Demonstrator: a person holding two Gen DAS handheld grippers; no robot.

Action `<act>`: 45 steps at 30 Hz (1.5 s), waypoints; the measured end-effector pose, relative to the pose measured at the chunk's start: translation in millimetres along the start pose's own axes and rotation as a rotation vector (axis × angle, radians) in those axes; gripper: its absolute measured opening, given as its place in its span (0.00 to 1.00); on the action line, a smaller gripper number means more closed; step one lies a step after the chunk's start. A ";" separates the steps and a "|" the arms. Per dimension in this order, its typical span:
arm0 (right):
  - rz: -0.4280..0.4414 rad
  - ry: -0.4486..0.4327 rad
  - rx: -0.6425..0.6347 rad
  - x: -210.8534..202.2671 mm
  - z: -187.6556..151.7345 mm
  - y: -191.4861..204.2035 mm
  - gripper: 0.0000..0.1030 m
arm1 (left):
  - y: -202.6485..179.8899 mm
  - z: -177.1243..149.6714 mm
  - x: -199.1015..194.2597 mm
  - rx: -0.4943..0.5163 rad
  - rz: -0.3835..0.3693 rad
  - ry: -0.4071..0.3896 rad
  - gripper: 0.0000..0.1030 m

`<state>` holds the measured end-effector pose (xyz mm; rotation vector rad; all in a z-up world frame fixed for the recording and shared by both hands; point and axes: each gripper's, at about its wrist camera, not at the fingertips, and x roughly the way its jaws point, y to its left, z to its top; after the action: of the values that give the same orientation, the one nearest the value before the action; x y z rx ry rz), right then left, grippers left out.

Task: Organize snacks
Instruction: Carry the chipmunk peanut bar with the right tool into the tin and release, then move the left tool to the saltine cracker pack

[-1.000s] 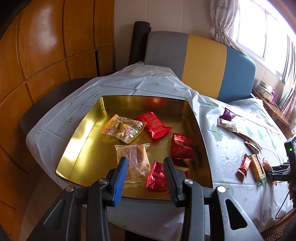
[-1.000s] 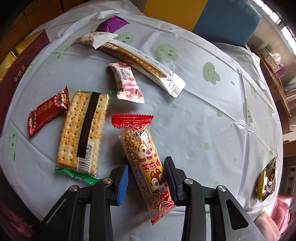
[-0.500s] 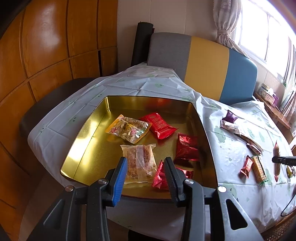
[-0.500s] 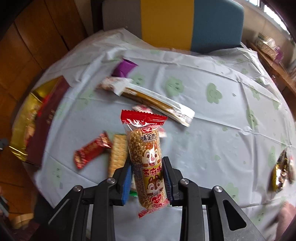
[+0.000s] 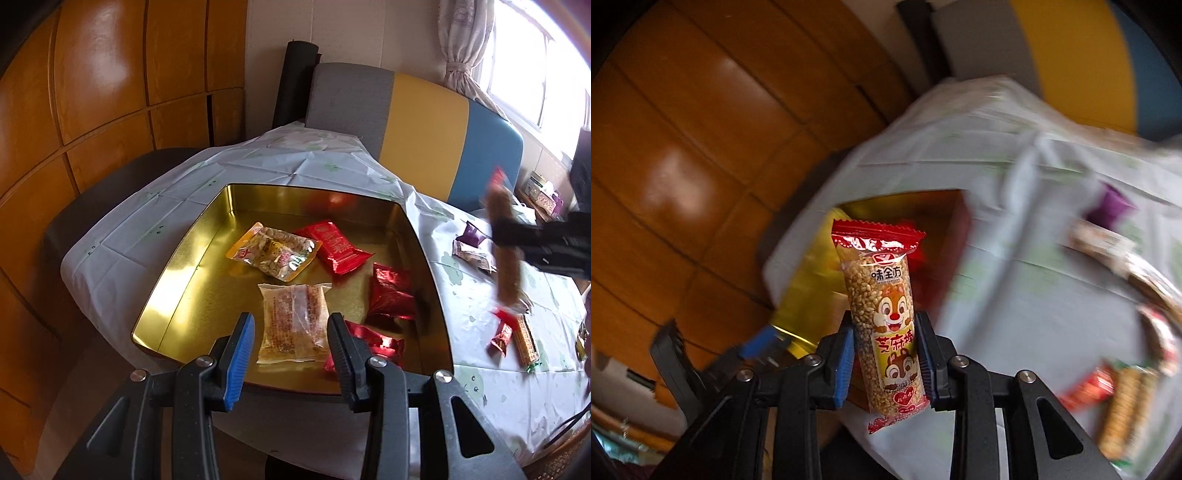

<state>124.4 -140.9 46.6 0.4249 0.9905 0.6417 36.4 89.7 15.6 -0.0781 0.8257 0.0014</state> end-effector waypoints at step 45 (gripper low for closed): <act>-0.509 -0.123 -0.157 -109.1 -66.9 -73.7 0.85 | 0.2 -1.7 -1.4 0.011 0.018 -0.004 0.40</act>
<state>45.8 -265.7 38.4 0.0626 0.8769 0.2264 34.2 89.8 15.4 -0.0604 0.8223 0.0143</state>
